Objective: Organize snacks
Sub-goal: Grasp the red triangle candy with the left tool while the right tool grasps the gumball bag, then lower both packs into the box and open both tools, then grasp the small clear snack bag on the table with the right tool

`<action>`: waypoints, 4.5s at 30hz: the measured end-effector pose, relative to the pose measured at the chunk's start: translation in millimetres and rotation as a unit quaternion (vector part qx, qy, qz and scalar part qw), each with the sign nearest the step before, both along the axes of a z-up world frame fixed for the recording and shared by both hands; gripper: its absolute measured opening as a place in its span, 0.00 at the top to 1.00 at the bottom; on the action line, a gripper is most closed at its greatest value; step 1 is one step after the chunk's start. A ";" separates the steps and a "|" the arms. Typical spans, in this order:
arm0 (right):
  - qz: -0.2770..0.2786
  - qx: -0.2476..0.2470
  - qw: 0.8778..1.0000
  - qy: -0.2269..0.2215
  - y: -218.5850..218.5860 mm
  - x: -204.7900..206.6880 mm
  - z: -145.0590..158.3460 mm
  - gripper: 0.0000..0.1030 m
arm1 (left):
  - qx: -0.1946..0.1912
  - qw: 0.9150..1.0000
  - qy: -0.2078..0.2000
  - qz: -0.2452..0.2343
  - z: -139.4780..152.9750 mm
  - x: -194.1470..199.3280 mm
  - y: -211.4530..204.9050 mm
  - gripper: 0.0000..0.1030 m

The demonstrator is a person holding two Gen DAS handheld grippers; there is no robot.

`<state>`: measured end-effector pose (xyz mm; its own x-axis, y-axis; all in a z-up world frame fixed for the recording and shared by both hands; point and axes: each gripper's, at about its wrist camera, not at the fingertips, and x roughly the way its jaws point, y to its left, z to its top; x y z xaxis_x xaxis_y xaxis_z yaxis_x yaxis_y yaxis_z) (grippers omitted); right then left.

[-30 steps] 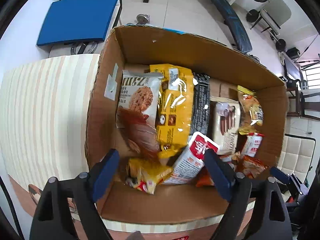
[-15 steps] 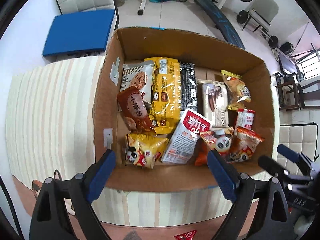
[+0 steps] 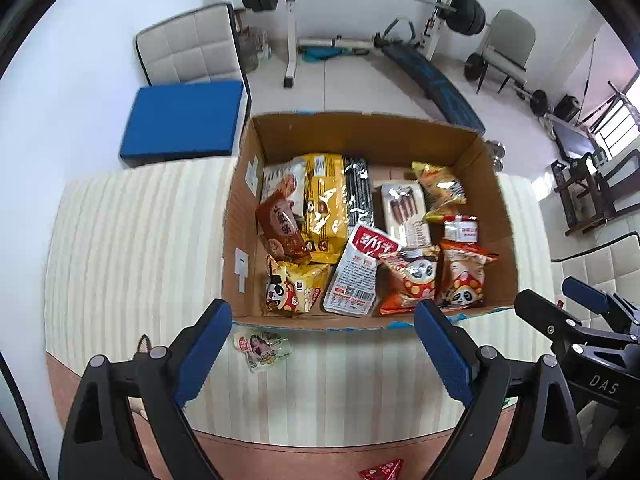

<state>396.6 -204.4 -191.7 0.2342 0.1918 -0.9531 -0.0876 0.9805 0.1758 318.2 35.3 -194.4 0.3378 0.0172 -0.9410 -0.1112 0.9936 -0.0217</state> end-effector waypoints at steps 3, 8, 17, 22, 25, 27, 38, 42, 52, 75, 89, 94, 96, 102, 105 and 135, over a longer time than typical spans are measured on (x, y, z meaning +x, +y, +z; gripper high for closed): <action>-0.002 0.010 1.000 -0.016 -2.9 -13.3 17.3 0.06 | 0.001 1.000 -0.022 0.003 16.2 -12.5 -3.5 0.09; -0.006 0.036 0.999 -0.028 -11.0 -36.8 39.0 0.06 | -0.013 0.999 -0.034 0.012 29.6 -35.2 -8.5 0.09; -0.034 0.052 0.996 0.070 -67.5 -119.9 -14.4 0.06 | -0.031 0.994 0.105 -0.026 -63.3 -115.1 -44.7 0.09; -0.068 0.045 0.984 0.158 -105.5 -171.9 -83.4 0.06 | -0.103 0.964 0.243 0.000 -158.8 -162.7 -61.8 0.09; -0.086 0.044 0.978 0.187 -124.0 -192.0 -113.6 0.06 | -0.126 0.951 0.283 0.025 -194.3 -177.6 -69.5 0.09; -0.096 0.045 0.974 0.199 -132.9 -200.4 -129.3 0.06 | -0.137 0.945 0.294 0.041 -210.0 -181.7 -71.9 0.09; -0.090 0.041 0.974 0.205 -145.8 -190.5 -154.0 0.06 | -0.128 0.943 0.300 0.067 -243.9 -176.8 -94.0 0.47; -0.073 0.016 0.977 0.199 -148.1 -168.0 -157.2 0.06 | -0.123 0.947 0.288 0.068 -235.9 -169.8 -101.0 0.47; -0.014 -0.030 0.976 0.214 -127.2 -117.1 -192.5 0.12 | -0.104 0.963 0.244 0.050 -205.1 -147.7 -115.7 0.47; -0.008 0.132 0.987 0.086 -74.3 -57.1 -28.8 0.53 | -0.107 0.992 0.072 -0.001 -22.0 -42.6 -67.3 0.47; -0.040 0.111 0.991 0.057 0.7 133.1 -53.8 0.53 | -0.097 0.985 0.141 -0.018 -75.1 193.6 -7.9 0.47; -0.031 0.087 0.993 0.076 28.2 164.2 -86.7 0.53 | -0.102 0.979 0.177 -0.021 -107.0 223.0 -0.4 0.47; -0.027 0.078 0.993 0.083 33.0 167.2 -96.7 0.53 | -0.101 0.977 0.187 -0.019 -118.4 228.3 1.6 0.47; -0.025 0.063 0.994 0.091 40.6 177.7 -119.1 0.53 | -0.096 0.975 0.198 -0.021 -127.8 231.5 0.2 0.46; -0.026 0.058 0.994 0.085 38.7 180.0 -122.0 0.52 | -0.090 0.976 0.196 -0.017 -128.6 230.6 -0.6 0.46; 0.045 0.156 0.986 0.049 99.7 -15.7 -66.0 0.11 | -0.023 0.997 0.044 0.058 -47.3 -23.6 98.6 0.16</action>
<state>380.9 -104.7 -257.7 0.1127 0.4946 -0.8618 -0.1390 0.8666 0.4793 294.6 133.9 -241.7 0.2514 0.0086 -0.9679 -0.2296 0.9720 -0.0509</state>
